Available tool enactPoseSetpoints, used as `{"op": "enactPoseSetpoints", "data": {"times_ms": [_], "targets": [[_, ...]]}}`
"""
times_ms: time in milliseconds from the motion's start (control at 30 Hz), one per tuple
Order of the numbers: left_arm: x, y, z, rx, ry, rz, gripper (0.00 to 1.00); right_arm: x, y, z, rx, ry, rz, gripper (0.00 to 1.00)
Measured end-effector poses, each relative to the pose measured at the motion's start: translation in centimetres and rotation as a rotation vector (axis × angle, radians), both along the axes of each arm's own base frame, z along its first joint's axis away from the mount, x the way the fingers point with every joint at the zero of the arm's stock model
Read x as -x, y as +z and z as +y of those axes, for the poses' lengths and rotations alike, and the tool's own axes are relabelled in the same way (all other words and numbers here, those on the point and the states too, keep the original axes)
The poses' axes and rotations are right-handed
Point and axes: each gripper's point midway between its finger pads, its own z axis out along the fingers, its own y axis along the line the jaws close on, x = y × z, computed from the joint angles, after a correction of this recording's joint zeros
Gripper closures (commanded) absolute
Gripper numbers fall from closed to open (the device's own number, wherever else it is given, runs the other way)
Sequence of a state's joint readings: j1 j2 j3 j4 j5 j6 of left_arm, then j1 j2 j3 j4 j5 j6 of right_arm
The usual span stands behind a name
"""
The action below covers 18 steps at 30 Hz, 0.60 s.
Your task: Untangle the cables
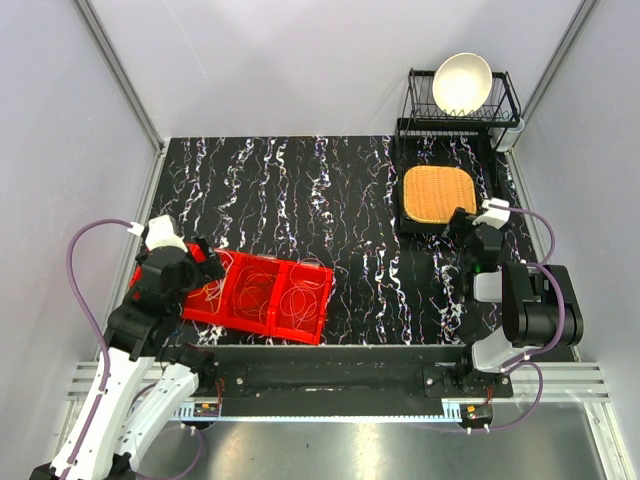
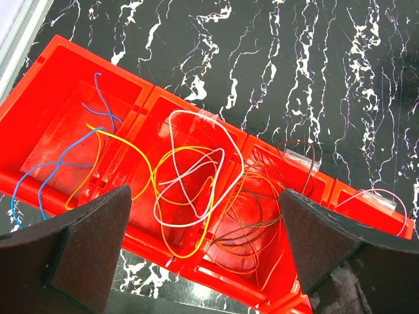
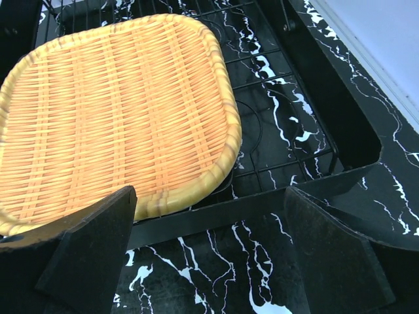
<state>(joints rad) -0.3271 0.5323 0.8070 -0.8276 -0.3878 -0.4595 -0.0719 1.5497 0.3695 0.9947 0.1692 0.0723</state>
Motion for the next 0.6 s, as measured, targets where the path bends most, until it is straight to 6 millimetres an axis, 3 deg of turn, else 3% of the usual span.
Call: {"op": "enactPoseSetpoints", "data": {"times_ms": [600], "targets": [[-0.2,0.19,-0.19,0.007,-0.006,-0.009,0.01,0.01,-0.02,0.29,0.0,0.018,-0.002,0.0]]}}
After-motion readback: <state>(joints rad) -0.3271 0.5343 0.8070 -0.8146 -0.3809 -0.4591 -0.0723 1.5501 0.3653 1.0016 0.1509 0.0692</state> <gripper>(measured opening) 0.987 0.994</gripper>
